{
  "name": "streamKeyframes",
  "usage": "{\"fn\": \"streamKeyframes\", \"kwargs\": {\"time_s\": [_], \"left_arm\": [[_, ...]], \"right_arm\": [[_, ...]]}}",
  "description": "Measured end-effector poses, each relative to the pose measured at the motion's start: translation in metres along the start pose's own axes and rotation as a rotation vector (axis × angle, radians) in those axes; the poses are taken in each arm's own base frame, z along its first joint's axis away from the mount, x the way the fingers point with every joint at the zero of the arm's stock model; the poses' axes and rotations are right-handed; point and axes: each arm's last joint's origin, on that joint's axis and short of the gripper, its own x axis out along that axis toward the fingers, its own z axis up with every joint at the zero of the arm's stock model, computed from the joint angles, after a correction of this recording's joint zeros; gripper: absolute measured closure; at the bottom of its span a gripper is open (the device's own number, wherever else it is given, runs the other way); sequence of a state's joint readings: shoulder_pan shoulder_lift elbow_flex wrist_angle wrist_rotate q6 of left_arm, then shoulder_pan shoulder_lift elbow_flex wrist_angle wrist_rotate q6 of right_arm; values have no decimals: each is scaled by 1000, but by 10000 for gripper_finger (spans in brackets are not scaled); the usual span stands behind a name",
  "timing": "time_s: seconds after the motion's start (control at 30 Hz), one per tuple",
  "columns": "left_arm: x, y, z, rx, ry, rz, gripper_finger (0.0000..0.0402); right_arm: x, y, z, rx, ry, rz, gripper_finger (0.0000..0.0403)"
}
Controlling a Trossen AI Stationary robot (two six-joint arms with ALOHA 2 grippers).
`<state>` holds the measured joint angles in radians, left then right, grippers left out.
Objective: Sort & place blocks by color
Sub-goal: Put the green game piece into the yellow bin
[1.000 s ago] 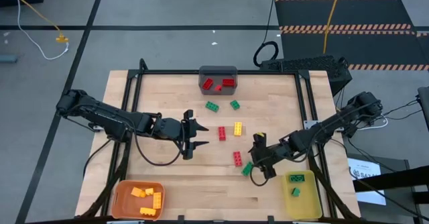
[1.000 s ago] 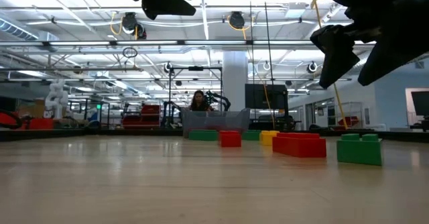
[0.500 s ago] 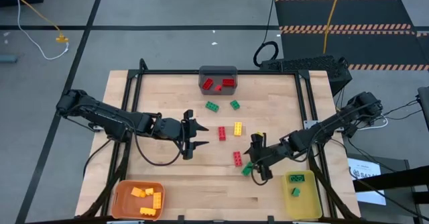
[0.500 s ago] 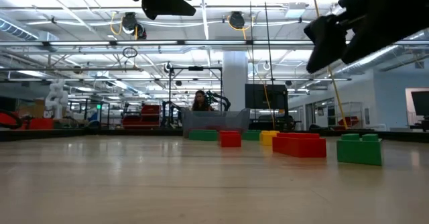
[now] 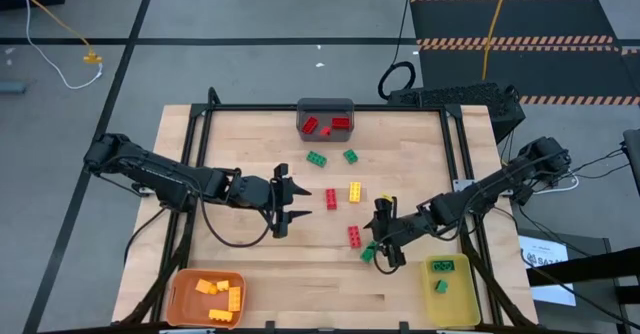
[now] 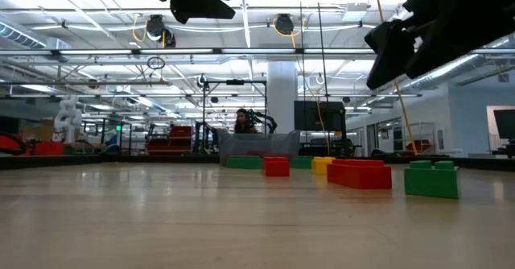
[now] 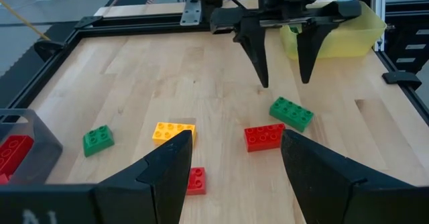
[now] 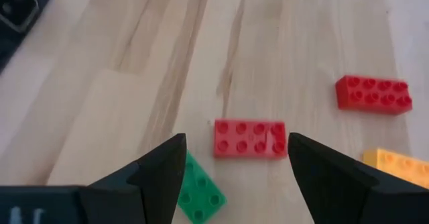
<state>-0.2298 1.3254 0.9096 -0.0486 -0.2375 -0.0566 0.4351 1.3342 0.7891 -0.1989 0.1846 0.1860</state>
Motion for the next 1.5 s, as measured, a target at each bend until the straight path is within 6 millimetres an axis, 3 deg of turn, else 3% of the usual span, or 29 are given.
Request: {"fn": "streamKeyframes", "kwargs": {"time_s": [0.13,0.43,0.7,1.5], "left_arm": [[0,0,0,0,0,0,174],[0,0,0,0,0,0,174],[0,0,4,-11,-43,-2,174],[-1,1,15,-132,-154,-11,174]], "right_arm": [[4,2,-10,-50,97,-7,152],[37,10,-26,-180,219,19,152],[37,15,-28,-179,239,100,152],[47,12,-42,-151,219,70,161]]}}
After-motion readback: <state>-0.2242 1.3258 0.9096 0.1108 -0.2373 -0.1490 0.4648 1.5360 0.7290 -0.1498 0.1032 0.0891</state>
